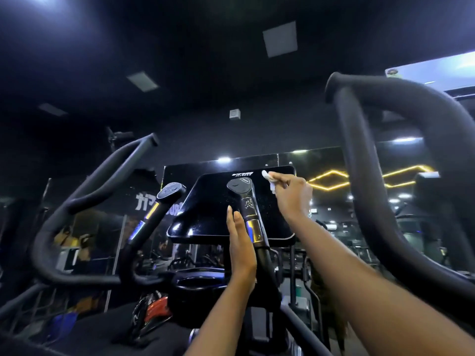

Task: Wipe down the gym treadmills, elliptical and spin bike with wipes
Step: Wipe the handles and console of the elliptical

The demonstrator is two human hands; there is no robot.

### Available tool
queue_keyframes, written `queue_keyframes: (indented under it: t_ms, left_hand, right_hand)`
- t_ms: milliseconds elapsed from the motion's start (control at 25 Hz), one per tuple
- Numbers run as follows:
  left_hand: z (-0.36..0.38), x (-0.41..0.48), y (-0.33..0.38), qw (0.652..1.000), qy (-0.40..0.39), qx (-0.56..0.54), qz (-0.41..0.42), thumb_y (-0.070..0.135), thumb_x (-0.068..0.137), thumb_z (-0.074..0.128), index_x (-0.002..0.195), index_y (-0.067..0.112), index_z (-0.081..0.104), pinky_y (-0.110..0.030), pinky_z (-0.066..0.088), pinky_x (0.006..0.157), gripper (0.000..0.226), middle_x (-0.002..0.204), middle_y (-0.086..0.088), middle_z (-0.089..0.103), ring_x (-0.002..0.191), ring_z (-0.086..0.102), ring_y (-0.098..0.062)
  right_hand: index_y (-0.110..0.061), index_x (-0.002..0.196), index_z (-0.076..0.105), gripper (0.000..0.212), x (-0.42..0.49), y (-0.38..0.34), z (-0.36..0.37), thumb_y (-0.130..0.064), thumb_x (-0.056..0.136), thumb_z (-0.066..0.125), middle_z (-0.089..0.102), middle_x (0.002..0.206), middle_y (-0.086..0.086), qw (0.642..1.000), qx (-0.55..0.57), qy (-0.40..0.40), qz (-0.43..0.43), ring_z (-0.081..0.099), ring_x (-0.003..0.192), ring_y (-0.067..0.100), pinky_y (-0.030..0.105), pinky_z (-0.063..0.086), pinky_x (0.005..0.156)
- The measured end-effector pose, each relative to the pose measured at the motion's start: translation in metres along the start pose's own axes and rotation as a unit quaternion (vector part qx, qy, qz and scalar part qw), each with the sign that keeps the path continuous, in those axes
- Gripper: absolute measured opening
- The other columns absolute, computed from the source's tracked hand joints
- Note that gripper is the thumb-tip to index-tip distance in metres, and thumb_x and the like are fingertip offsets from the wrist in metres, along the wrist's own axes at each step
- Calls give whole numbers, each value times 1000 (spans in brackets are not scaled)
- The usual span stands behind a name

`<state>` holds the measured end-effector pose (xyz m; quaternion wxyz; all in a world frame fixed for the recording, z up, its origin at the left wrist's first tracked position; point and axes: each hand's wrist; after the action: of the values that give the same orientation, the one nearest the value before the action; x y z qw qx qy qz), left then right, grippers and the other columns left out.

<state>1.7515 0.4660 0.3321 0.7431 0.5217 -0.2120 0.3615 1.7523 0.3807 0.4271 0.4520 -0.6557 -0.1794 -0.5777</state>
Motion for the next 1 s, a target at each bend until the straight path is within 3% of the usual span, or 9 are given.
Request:
queue_keyframes:
  t_ms: [120, 240, 280, 360, 480, 600, 840, 920, 1000]
  left_hand:
    - [8, 5, -6, 999, -26, -35, 1, 84, 76, 29, 128, 71, 24, -54, 42, 101, 54, 139, 23, 33, 116, 58, -30]
    - [9, 3, -5, 999, -14, -10, 37, 67, 91, 22, 133, 56, 24, -15, 47, 87, 44, 128, 33, 30, 113, 57, 0]
    - [8, 3, -6, 999, -13, -8, 39, 67, 90, 20, 133, 56, 23, -16, 46, 90, 45, 129, 32, 29, 118, 54, -4]
    - [8, 6, -9, 999, -17, -29, 27, 85, 73, 23, 127, 68, 26, -48, 51, 91, 56, 139, 21, 38, 113, 58, -37]
    - [8, 11, -18, 999, -14, -38, 19, 97, 58, 25, 122, 74, 29, -68, 44, 87, 68, 141, 4, 47, 110, 51, -56]
    - [9, 12, -21, 997, -11, -62, 36, 94, 61, 25, 125, 68, 34, -61, 36, 104, 70, 144, 12, 44, 129, 45, -36]
    - [8, 10, -17, 995, -21, -85, 51, 88, 62, 29, 130, 52, 36, -36, 29, 114, 77, 147, 12, 39, 132, 41, -6]
    - [9, 9, -14, 993, -18, -103, 49, 84, 64, 28, 125, 54, 37, -39, 26, 116, 69, 147, 13, 38, 133, 39, -7]
    - [10, 8, -14, 993, -15, -112, 35, 89, 64, 26, 124, 60, 40, -52, 28, 112, 67, 148, 8, 39, 134, 40, -25]
  right_hand:
    - [-10, 106, 71, 29, 24, 7, 13, 1, 86, 53, 72, 100, 8, 998, -21, -49, -45, 62, 88, 11, 14, 42, 78]
    - [-10, 106, 70, 27, 28, 9, 26, 0, 86, 55, 71, 99, 9, 990, -26, -103, -97, 58, 79, 0, 8, 42, 72]
    - [-10, 106, 70, 28, 26, 10, 28, 2, 86, 54, 72, 97, 8, 987, -22, -115, -107, 55, 69, -8, 5, 40, 65]
    - [-9, 107, 70, 31, 19, 14, 26, 6, 86, 52, 71, 89, 6, 987, -9, -119, -112, 51, 53, -13, 4, 37, 55]
    - [-9, 106, 70, 30, -2, 20, 17, 6, 85, 56, 71, 97, 4, 986, -1, -104, -129, 56, 69, -8, 2, 41, 64]
    - [-8, 98, 73, 26, -32, 24, 10, 8, 81, 60, 71, 99, 2, 984, 30, -92, -146, 60, 84, 0, 0, 41, 75]
    - [-14, 93, 75, 31, -88, 40, -15, 10, 76, 63, 68, 94, -12, 984, 55, -79, -147, 62, 90, -6, 6, 44, 81]
    - [-15, 92, 75, 33, -99, 42, -28, 11, 77, 62, 70, 94, -9, 980, 89, -105, -142, 65, 90, -1, 10, 47, 81]
    - [-19, 92, 73, 35, -89, 39, -33, 11, 79, 61, 72, 94, -6, 981, 130, -101, -106, 65, 88, -1, 12, 48, 79]
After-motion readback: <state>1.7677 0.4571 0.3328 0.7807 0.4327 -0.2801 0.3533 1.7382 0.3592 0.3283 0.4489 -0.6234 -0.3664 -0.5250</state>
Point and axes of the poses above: each hand's wrist, its own x-axis towards the middle knuckle, its own z-axis out of the palm, y = z × x
